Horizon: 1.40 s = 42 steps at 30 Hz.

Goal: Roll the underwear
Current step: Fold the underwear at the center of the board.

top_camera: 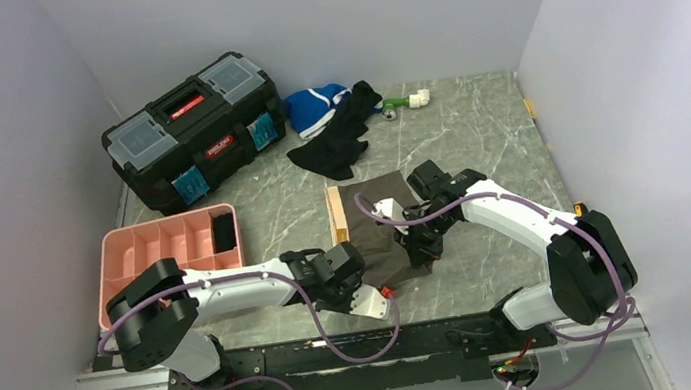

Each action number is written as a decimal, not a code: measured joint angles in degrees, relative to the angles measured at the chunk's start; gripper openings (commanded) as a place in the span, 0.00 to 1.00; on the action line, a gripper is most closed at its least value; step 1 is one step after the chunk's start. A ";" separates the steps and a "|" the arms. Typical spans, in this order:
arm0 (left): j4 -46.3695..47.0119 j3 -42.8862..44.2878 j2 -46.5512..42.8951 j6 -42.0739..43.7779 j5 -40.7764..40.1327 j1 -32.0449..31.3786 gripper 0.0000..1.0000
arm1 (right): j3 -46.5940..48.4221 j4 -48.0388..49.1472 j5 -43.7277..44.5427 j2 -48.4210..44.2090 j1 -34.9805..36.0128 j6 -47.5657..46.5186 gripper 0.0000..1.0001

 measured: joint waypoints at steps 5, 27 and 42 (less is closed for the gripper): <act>-0.20 0.02 -0.02 -0.04 0.02 -0.02 0.00 | 0.00 -0.85 -0.57 0.00 0.00 -0.42 0.00; -15.19 10.14 -4.37 -1.64 12.55 5.60 0.00 | 12.59 -17.42 -1.73 2.19 -0.15 -6.56 0.00; -23.74 33.57 17.81 -4.72 28.83 35.19 0.00 | 50.40 -21.64 8.02 32.70 -9.09 -6.93 0.00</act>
